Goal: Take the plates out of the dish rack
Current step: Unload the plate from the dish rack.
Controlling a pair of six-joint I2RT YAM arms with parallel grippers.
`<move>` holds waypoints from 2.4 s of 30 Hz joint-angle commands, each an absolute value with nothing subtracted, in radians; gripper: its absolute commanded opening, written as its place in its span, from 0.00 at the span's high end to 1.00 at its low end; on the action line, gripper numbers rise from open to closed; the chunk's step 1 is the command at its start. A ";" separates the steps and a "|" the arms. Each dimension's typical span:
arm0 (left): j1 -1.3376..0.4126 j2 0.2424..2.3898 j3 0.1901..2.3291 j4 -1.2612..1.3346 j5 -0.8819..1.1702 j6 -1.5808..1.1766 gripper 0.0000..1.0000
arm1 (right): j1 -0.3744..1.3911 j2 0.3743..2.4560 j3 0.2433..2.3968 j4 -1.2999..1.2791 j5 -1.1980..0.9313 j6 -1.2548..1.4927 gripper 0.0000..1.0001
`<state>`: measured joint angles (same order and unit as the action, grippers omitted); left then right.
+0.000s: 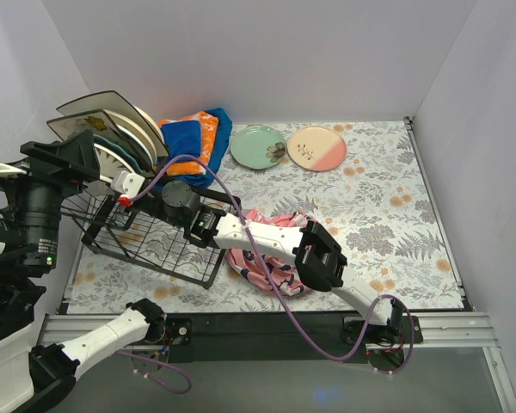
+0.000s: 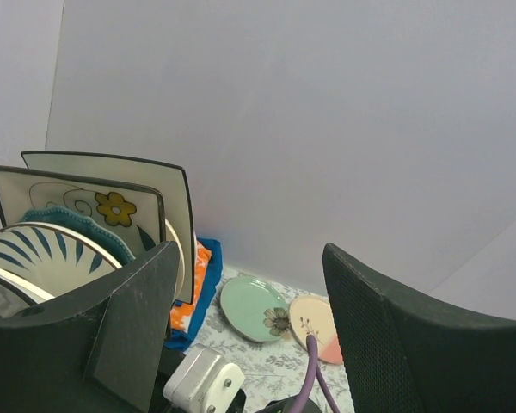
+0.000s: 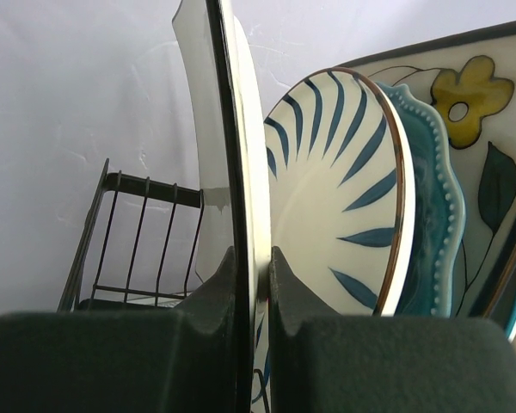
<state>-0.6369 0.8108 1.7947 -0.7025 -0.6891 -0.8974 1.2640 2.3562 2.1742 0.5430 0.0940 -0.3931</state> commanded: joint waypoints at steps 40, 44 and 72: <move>-0.634 0.818 1.822 -0.716 -0.719 -0.876 0.34 | 1.218 2.157 2.166 0.805 0.017 -0.284 0.99; -0.634 0.816 1.822 -0.715 -0.722 -0.876 0.34 | 1.218 2.149 2.163 0.811 0.017 -0.282 0.99; -0.634 0.841 1.888 -0.727 -0.692 -0.870 0.34 | 1.218 2.039 2.062 0.874 -0.028 -0.244 0.99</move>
<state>-0.6369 0.8143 1.8656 -0.7040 -0.7155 -0.8783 1.2232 2.2017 2.0335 0.5583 0.0032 -0.2726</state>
